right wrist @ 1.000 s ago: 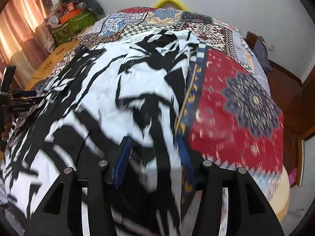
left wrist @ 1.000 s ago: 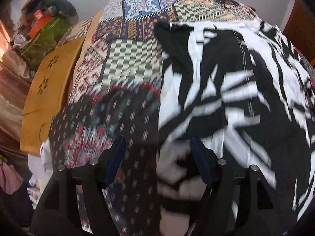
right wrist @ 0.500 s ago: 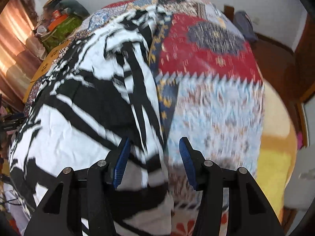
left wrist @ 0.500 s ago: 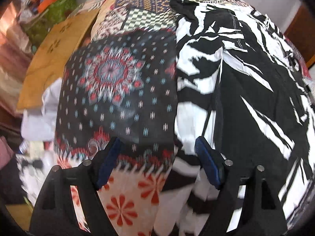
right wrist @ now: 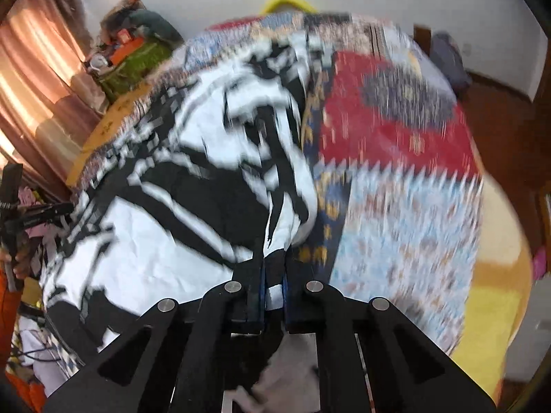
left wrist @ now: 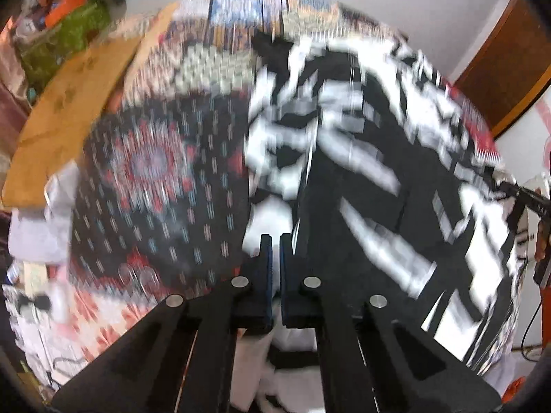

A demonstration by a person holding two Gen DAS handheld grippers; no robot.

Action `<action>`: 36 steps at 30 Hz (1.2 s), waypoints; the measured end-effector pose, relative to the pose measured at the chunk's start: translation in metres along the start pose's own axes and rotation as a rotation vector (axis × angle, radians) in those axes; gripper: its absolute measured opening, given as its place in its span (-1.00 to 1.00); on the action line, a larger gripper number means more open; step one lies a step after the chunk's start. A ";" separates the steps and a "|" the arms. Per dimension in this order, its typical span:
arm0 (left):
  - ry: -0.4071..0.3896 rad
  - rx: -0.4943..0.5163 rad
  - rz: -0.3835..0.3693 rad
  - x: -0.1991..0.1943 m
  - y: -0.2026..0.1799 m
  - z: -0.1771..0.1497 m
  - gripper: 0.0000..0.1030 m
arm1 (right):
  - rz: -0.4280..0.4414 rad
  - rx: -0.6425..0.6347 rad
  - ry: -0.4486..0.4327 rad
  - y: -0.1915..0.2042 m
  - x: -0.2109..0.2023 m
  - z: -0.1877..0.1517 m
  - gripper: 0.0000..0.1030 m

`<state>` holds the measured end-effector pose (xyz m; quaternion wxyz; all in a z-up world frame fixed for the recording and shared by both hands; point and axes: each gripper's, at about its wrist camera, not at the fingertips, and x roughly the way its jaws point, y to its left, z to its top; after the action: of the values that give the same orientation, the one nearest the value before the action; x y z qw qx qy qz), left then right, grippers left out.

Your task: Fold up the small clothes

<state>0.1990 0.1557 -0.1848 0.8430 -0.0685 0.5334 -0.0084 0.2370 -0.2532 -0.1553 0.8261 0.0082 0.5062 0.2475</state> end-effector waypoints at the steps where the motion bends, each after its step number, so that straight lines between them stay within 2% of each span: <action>1: -0.029 0.004 0.014 -0.006 -0.001 0.008 -0.95 | -0.006 -0.004 -0.024 0.002 -0.004 0.008 -0.88; 6: -0.103 -0.027 0.060 -0.018 0.007 0.053 -0.96 | -0.027 0.007 -0.113 -0.002 -0.012 0.042 -0.88; 8: -0.070 -0.039 0.038 -0.011 0.015 0.064 -0.96 | -0.038 0.023 -0.118 -0.006 -0.007 0.048 -0.88; 10: -0.038 -0.057 0.029 -0.006 0.019 0.060 -0.95 | -0.059 0.031 -0.095 -0.011 0.005 0.049 -0.87; 13: 0.015 -0.048 0.041 -0.002 0.018 0.036 -0.54 | -0.067 0.036 -0.033 -0.017 0.022 0.039 -0.87; 15: 0.046 -0.042 0.037 0.000 0.016 0.014 0.04 | -0.070 0.041 0.012 -0.020 0.029 0.027 -0.86; 17: 0.063 -0.022 0.042 -0.001 0.013 -0.004 0.20 | -0.072 0.051 0.046 -0.023 0.031 0.017 -0.77; 18: 0.074 -0.017 0.044 -0.001 0.012 -0.011 0.24 | -0.077 0.057 0.057 -0.024 0.030 0.012 -0.63; 19: 0.088 -0.016 0.043 0.001 0.011 -0.018 0.25 | -0.081 0.065 0.063 -0.026 0.027 0.007 -0.43; 22: 0.140 -0.032 0.036 0.007 0.012 -0.039 0.27 | -0.068 0.083 0.035 -0.027 0.011 -0.007 -0.15; 23: 0.156 -0.041 0.037 0.009 0.014 -0.047 0.29 | -0.069 0.084 0.028 -0.027 0.006 -0.010 -0.14; 26: 0.137 -0.102 0.015 0.002 0.025 -0.064 0.42 | -0.064 0.084 0.023 -0.028 -0.006 -0.024 -0.09; 29: 0.137 -0.170 -0.025 -0.003 0.037 -0.079 0.42 | -0.087 0.070 0.049 -0.029 -0.009 -0.038 -0.08; 32: 0.120 -0.156 -0.026 -0.009 0.036 -0.089 0.42 | -0.096 0.081 0.082 -0.034 -0.007 -0.053 -0.08; 34: 0.098 -0.154 -0.019 -0.013 0.033 -0.092 0.35 | -0.091 0.096 0.103 -0.038 -0.003 -0.062 -0.08; 36: 0.080 -0.142 -0.021 -0.012 0.025 -0.094 0.08 | -0.070 0.116 0.096 -0.040 -0.002 -0.068 -0.08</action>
<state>0.1077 0.1719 -0.2166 0.8139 -0.1331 0.5653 0.0178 0.1951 -0.3054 -0.1974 0.8072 0.0265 0.5587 0.1889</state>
